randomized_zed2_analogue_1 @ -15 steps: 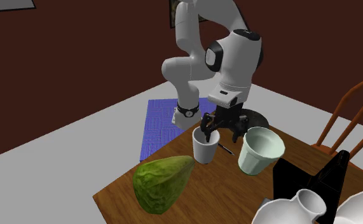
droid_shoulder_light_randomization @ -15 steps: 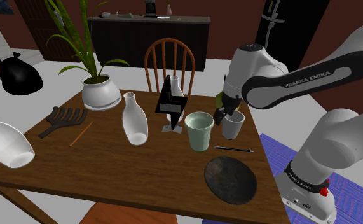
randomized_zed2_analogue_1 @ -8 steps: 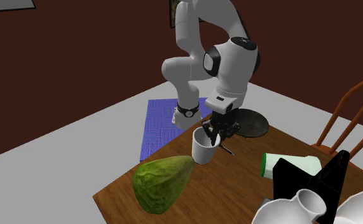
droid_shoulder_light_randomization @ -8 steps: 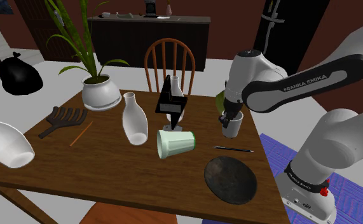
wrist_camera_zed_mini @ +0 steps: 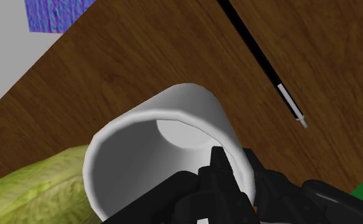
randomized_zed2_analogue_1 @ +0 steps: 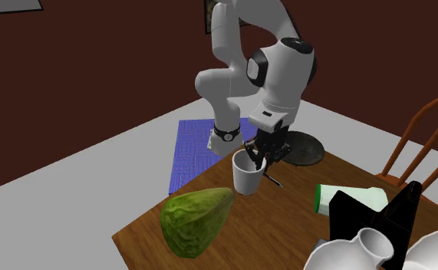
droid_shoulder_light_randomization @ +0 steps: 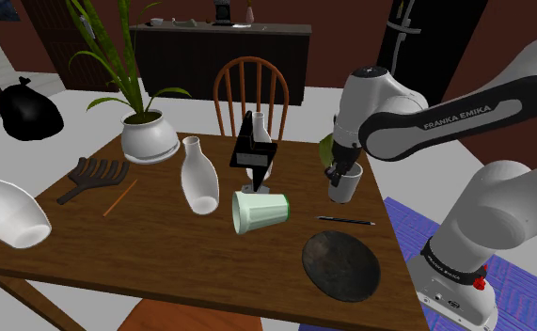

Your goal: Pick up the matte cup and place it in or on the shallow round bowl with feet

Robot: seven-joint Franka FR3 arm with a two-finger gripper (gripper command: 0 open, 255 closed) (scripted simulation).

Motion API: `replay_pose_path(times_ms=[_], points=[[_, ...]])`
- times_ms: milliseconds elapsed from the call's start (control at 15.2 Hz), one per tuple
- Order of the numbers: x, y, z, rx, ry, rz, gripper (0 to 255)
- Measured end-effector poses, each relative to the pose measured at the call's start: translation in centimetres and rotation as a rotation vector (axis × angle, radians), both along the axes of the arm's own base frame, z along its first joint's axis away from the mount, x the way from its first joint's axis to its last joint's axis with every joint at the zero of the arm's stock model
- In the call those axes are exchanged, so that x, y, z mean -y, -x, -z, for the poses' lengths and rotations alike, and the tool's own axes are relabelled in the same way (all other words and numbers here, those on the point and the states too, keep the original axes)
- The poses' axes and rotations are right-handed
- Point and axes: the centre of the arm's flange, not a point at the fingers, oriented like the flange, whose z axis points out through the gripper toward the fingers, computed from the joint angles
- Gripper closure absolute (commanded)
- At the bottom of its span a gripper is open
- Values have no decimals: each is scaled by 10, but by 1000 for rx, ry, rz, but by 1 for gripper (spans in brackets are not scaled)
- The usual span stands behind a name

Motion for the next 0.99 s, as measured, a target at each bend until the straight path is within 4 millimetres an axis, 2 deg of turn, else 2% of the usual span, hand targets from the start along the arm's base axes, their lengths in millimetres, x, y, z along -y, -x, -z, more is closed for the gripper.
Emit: replay_pose_path(times_ms=[990], points=[[0,-1,-79,-1,0,0,255]])
